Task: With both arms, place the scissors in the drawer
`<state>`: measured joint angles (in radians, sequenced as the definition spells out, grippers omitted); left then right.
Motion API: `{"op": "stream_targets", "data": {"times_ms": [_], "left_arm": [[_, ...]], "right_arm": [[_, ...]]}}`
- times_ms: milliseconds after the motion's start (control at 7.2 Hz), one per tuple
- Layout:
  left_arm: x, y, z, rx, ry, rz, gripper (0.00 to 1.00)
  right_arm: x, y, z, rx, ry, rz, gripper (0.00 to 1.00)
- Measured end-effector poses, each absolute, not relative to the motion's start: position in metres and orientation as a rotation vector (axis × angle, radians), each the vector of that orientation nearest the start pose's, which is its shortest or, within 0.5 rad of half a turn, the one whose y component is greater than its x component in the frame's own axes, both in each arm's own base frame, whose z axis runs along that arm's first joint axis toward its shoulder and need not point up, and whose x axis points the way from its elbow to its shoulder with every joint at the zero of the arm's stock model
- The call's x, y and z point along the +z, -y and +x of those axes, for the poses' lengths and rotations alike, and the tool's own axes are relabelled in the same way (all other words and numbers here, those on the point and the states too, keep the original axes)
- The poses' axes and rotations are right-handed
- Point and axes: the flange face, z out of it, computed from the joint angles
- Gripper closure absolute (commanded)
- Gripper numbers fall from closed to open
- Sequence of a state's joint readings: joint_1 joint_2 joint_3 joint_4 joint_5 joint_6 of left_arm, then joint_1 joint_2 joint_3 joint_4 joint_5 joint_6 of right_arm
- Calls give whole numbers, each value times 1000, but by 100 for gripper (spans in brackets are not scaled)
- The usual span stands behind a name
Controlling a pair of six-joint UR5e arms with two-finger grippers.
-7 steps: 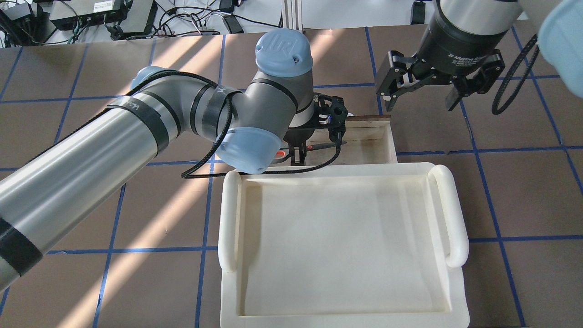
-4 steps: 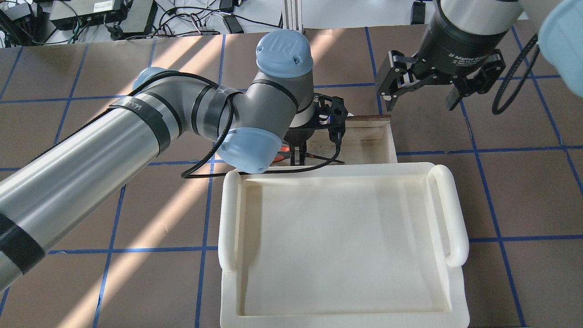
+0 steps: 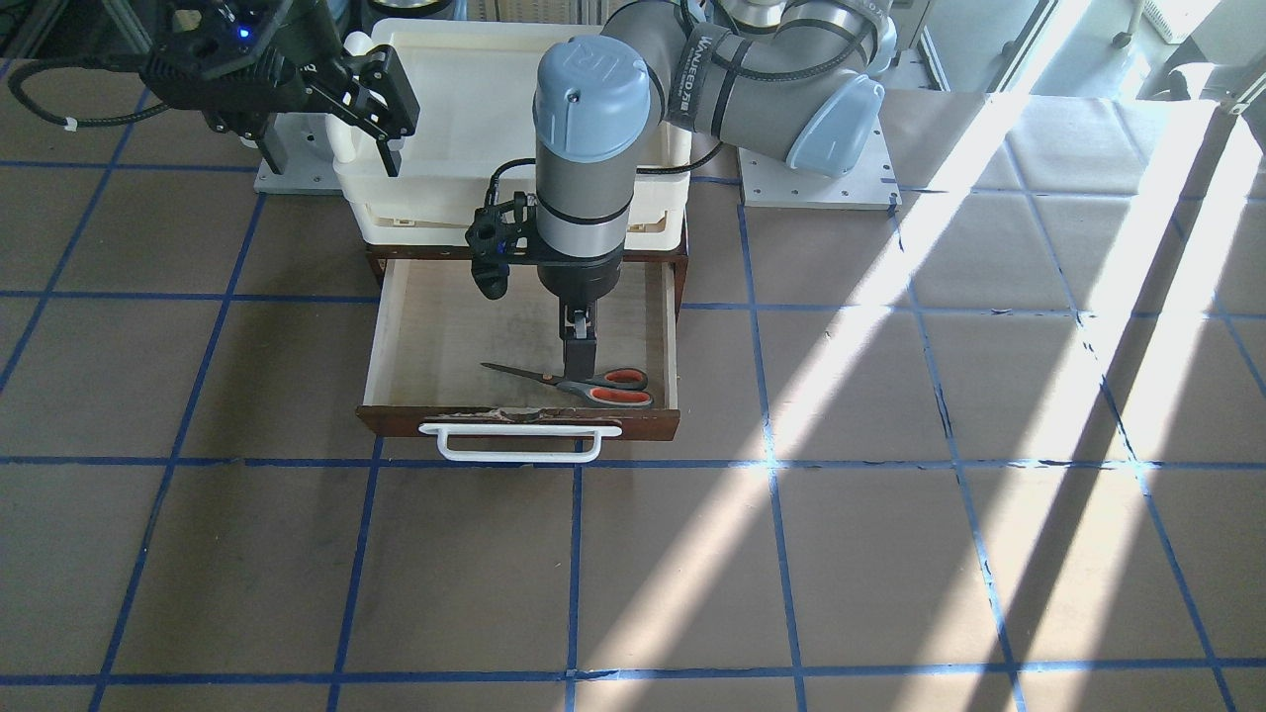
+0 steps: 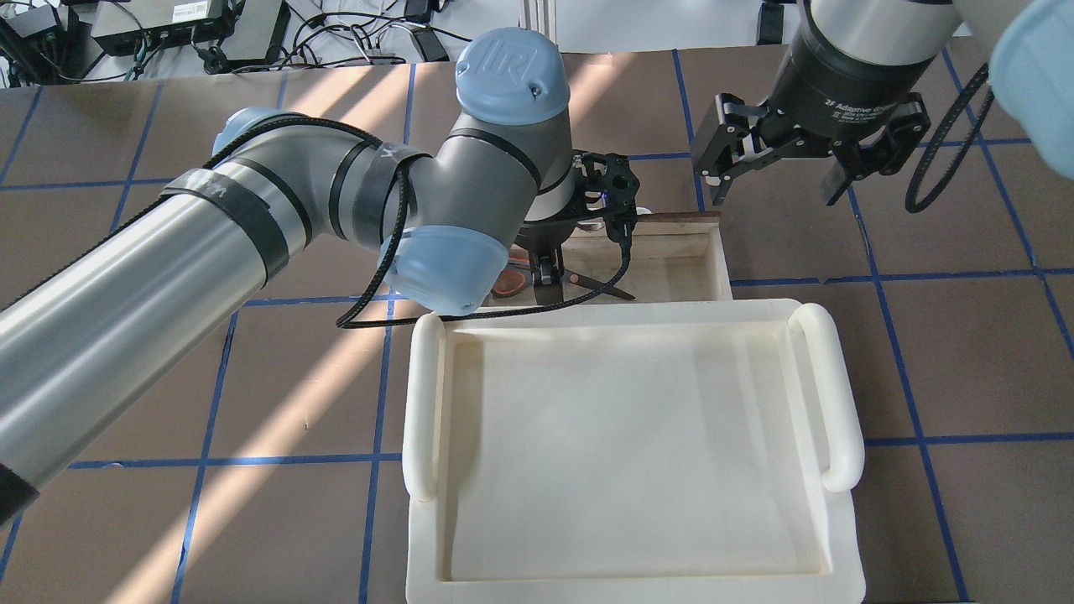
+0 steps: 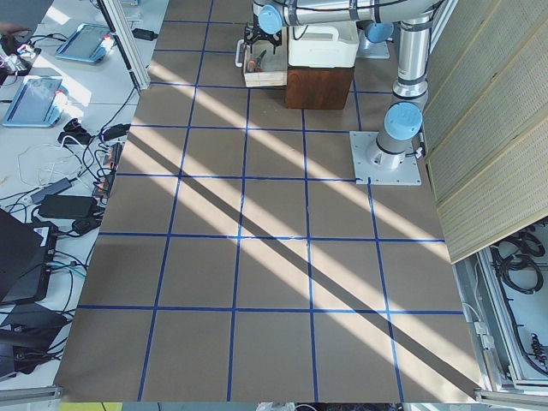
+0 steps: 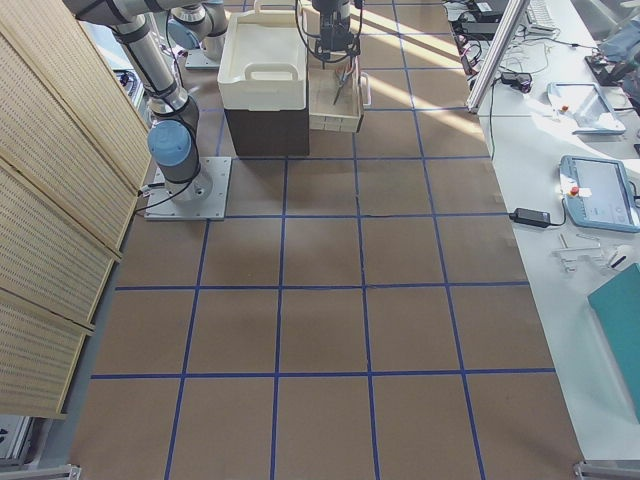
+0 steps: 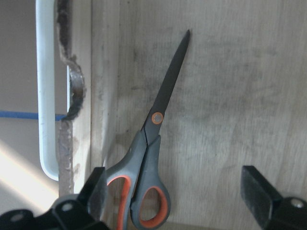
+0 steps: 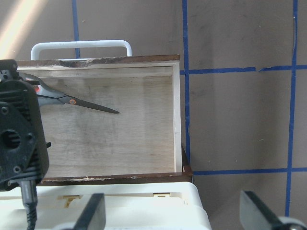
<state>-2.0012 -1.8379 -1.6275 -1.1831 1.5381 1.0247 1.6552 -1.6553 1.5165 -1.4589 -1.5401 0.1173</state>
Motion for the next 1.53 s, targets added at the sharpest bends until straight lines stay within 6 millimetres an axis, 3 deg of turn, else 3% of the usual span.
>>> {"op": "stream_targets", "data": {"times_ms": [417, 694, 1111, 1528], "left_arm": [[403, 473, -347, -146, -2604, 1748, 0], [432, 482, -306, -185, -2798, 1407, 0], [466, 502, -227, -237, -3029, 816, 0], [488, 496, -179, -216, -3104, 487, 0]], "right_arm": [[543, 442, 174, -34, -3108, 54, 0], [542, 442, 174, -35, -3108, 54, 0], [543, 443, 174, -36, -3108, 54, 0], [543, 443, 174, -38, -3107, 50, 0]]}}
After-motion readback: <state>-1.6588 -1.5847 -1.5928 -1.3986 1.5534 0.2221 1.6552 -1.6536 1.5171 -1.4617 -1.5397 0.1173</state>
